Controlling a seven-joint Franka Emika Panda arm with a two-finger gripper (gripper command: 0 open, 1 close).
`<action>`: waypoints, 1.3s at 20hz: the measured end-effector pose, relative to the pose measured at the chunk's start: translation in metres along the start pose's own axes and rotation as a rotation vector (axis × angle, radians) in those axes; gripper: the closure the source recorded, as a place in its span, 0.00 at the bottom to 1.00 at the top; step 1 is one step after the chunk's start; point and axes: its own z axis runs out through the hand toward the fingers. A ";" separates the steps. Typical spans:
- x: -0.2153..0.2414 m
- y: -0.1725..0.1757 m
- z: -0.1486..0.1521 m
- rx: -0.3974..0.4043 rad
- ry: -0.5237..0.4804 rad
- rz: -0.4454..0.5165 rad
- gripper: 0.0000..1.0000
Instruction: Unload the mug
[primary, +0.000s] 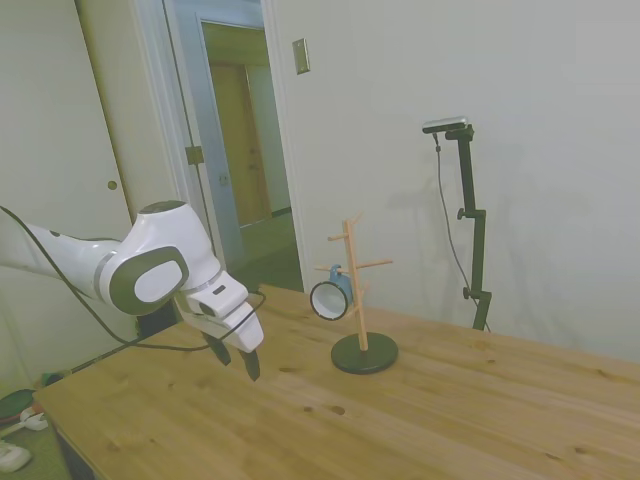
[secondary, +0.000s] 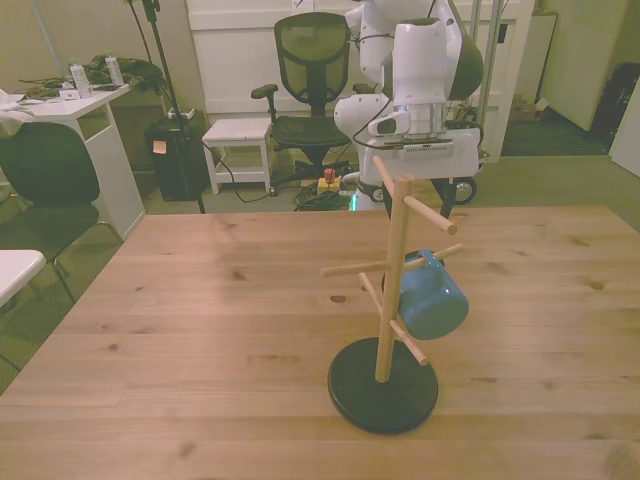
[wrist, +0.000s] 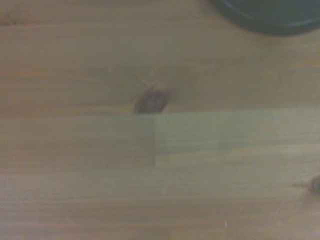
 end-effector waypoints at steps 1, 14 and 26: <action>0.004 -0.004 0.000 0.012 0.011 0.001 0.00; 0.053 -0.050 0.002 0.128 0.166 0.023 0.00; 0.074 -0.083 0.013 0.202 0.310 -0.027 0.00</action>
